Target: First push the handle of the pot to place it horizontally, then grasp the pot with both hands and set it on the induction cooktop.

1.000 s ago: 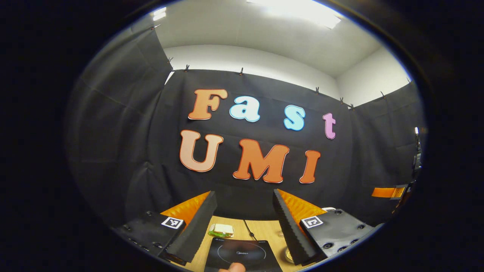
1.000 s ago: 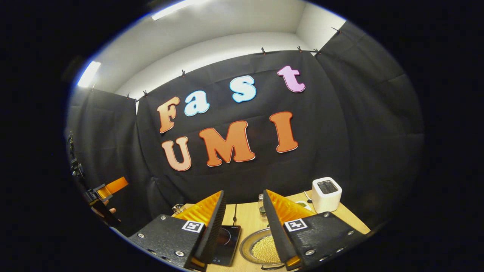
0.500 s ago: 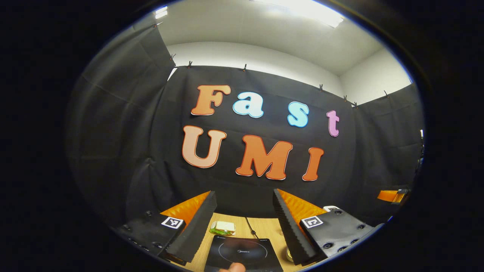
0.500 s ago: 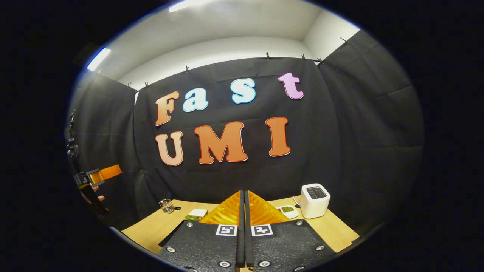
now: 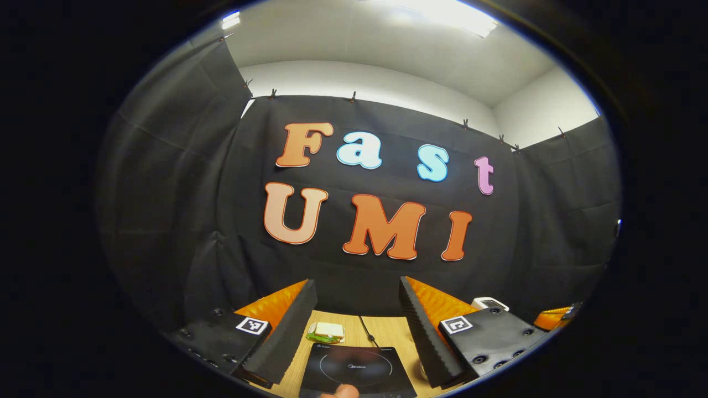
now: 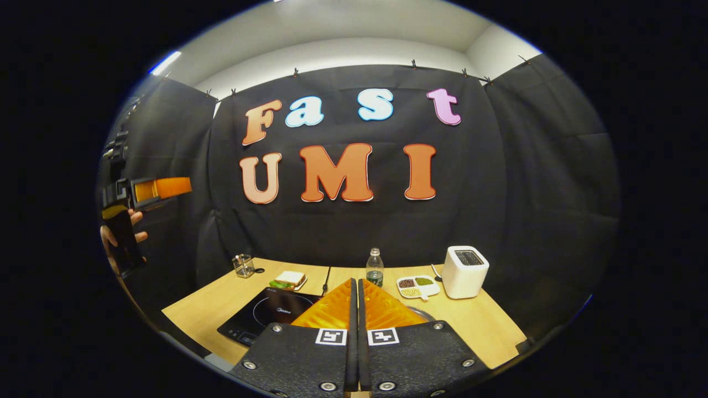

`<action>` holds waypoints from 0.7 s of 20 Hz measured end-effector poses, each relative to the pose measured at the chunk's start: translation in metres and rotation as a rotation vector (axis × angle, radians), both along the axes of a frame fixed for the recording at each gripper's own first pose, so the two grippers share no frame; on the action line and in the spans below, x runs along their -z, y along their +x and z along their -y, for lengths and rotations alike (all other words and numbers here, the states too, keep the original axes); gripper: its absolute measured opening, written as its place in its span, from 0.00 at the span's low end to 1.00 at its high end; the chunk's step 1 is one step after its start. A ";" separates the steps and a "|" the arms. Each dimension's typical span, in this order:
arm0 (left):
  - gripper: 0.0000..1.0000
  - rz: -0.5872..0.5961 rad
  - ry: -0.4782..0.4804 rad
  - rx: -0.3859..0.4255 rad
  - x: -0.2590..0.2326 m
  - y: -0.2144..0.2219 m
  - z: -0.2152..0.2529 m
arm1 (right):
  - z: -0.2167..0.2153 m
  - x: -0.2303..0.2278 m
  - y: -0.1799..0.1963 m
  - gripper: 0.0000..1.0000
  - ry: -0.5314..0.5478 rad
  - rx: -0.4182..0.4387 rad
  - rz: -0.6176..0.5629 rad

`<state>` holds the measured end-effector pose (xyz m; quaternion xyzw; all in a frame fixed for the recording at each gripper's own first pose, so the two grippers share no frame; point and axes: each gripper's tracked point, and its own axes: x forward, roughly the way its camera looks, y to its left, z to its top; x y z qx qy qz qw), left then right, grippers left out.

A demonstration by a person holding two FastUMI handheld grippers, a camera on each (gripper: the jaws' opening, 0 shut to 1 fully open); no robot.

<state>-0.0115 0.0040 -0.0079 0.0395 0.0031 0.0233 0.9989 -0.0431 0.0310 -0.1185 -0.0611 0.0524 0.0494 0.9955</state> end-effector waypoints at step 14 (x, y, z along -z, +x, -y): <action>0.98 -0.006 0.000 -0.009 0.005 -0.002 -0.003 | 0.005 0.185 -0.014 0.00 0.031 0.055 -0.320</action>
